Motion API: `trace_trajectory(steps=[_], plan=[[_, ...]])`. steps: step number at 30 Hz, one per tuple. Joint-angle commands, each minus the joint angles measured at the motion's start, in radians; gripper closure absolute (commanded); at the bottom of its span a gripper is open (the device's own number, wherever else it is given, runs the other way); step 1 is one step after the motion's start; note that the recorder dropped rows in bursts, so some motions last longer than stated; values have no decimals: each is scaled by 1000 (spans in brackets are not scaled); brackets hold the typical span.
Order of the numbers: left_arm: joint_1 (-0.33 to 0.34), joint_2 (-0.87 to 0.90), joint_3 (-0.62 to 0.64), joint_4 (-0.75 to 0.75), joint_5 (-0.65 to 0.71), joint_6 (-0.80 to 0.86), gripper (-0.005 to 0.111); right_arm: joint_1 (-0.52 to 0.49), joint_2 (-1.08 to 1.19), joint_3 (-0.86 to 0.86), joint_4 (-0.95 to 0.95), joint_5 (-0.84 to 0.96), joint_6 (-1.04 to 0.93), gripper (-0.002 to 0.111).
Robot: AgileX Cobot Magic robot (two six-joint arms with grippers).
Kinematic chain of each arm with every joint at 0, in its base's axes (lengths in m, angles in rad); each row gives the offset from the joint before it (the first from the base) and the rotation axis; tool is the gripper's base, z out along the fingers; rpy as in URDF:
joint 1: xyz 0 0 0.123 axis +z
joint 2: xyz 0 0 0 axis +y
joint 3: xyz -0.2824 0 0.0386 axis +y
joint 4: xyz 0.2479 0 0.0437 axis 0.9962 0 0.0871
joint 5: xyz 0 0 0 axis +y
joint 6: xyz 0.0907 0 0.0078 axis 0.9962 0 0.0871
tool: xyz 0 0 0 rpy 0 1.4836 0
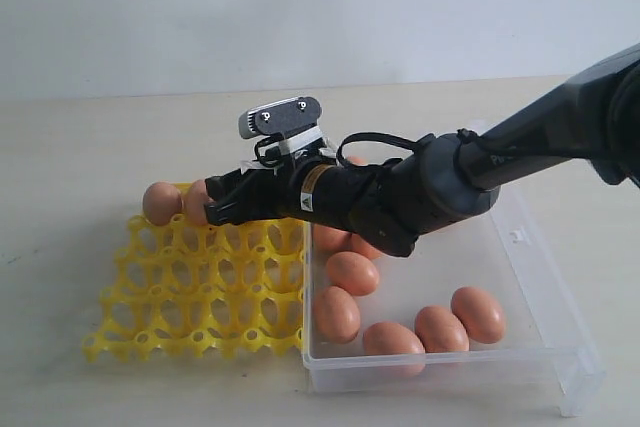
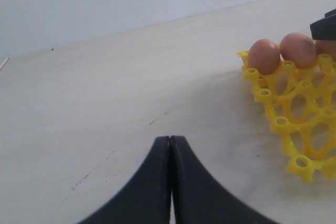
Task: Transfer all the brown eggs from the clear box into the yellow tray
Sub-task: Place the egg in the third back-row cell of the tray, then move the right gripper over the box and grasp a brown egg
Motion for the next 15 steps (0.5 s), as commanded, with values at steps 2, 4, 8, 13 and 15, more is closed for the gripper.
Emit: trace_trajectory(steps=[2,4,8,13,15], plan=[[-1,-6,-4,-1,-7,2,107,1,-21,3,5,3,2,44],[-1,-6,-4,-1,-7,2,107,1,-77,3,0,58,2,51],[-1,-6,-4,-1,-7,2,107,-11,-266,3,-3,318,-44,74],[-1,-6,-4,-1,-7,2,107,-57,-474,0,53,651,-46,108],[-1,-6,-4,-1,-7,2,107,-83,-518,0,57,784,-41,108]])
